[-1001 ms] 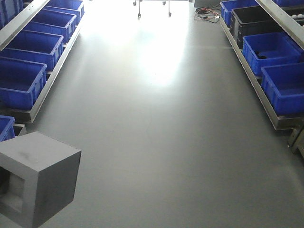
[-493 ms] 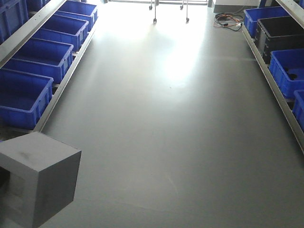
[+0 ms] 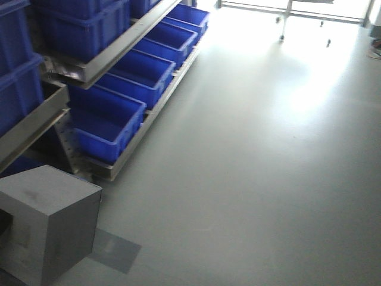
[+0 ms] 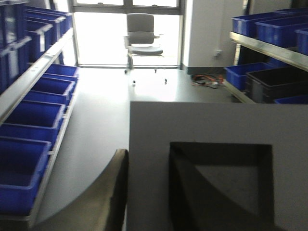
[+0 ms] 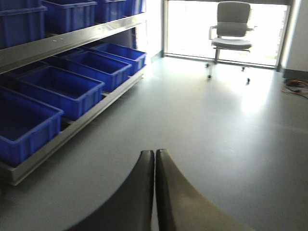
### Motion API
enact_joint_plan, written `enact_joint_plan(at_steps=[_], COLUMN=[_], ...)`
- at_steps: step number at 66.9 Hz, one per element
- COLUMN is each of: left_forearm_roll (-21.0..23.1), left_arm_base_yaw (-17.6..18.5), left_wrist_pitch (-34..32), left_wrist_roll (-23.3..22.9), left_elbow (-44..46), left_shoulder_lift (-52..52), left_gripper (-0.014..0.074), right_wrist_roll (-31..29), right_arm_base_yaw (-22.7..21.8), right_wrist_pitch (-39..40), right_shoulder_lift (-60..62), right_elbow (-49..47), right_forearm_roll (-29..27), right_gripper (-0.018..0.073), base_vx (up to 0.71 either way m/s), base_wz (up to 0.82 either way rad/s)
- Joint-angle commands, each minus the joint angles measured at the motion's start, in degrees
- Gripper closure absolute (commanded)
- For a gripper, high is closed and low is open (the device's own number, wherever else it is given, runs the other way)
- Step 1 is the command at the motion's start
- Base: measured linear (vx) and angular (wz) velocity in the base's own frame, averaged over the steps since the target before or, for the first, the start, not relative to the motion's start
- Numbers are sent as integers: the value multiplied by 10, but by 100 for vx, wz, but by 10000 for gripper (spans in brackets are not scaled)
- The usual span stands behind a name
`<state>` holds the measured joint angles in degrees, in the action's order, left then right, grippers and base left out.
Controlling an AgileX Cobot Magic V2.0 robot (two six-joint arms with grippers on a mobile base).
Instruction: Sort gray base to blue bin
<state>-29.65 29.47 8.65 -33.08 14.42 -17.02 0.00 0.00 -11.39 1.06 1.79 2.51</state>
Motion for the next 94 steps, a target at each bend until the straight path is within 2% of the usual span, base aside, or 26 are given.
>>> enact_joint_plan(at_steps=[1,42,94], left_forearm_roll=[-2,-2,-2], left_arm_base_yaw=[3,3,3], left_wrist_pitch=[-54,-54,-54], left_wrist_roll=[-3,-3,-3], left_elbow=[17,17,17], left_shoulder_lift=[-1,-1,-1], left_gripper=[603,603,603], right_wrist_roll=[-7,-7,-7], right_arm_base_yaw=[-3,-3,-3], right_wrist_pitch=[41,41,43], right_shoulder_lift=[4,4,4], right_elbow=[3,3,3], right_forearm_roll=[5,5,5], right_gripper=[564,564,564], base_vx=[29,24,16], base_wz=[100,96,65])
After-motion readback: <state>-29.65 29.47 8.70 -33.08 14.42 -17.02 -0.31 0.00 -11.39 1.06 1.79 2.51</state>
